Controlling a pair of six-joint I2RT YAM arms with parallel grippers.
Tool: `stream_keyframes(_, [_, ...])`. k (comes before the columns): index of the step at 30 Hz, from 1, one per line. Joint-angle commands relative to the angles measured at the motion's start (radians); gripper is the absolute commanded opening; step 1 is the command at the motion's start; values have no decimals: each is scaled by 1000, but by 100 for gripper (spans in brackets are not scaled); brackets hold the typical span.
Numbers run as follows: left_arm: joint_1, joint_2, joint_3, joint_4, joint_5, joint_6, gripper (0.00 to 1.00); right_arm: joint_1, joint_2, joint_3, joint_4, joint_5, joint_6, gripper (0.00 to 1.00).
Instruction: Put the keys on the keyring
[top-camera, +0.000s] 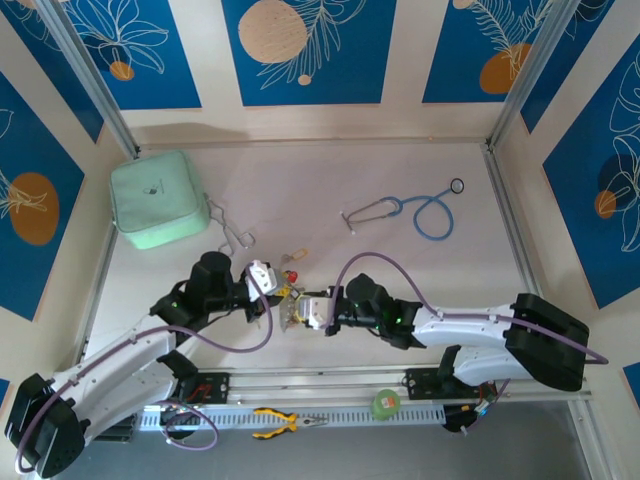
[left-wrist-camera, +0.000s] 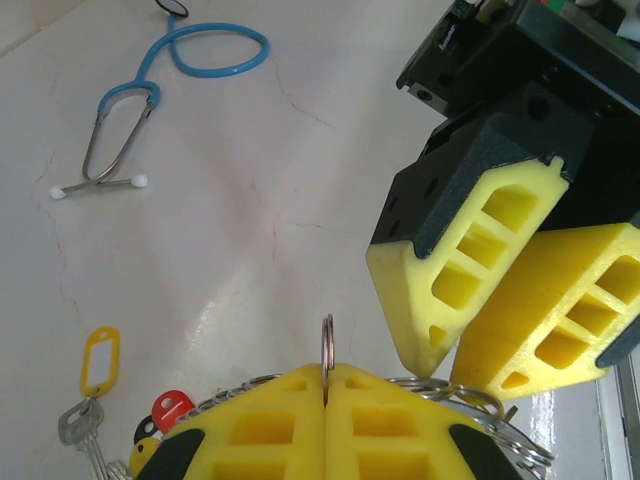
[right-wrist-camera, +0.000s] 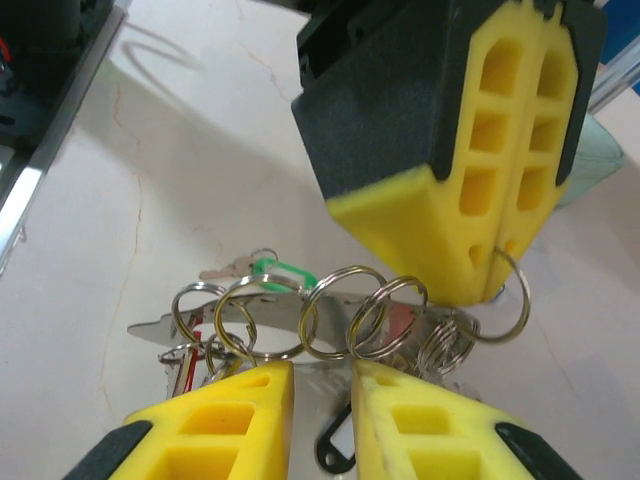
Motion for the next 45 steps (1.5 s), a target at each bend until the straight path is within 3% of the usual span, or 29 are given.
stream_keyframes(1, [5, 0, -3, 38, 13, -15, 0, 8, -54, -31, 8, 49, -4, 23])
stream_keyframes(9, [7, 0, -2, 34, 16, -5, 0, 12, -127, -32, -46, -14, -32, 13])
stream_keyframes(27, [7, 14, -1, 42, 20, 1, 0, 19, -61, -4, 36, -9, -39, 21])
stream_keyframes(45, [7, 21, 3, 37, 30, -10, 0, 23, -7, 16, 91, 45, -45, 23])
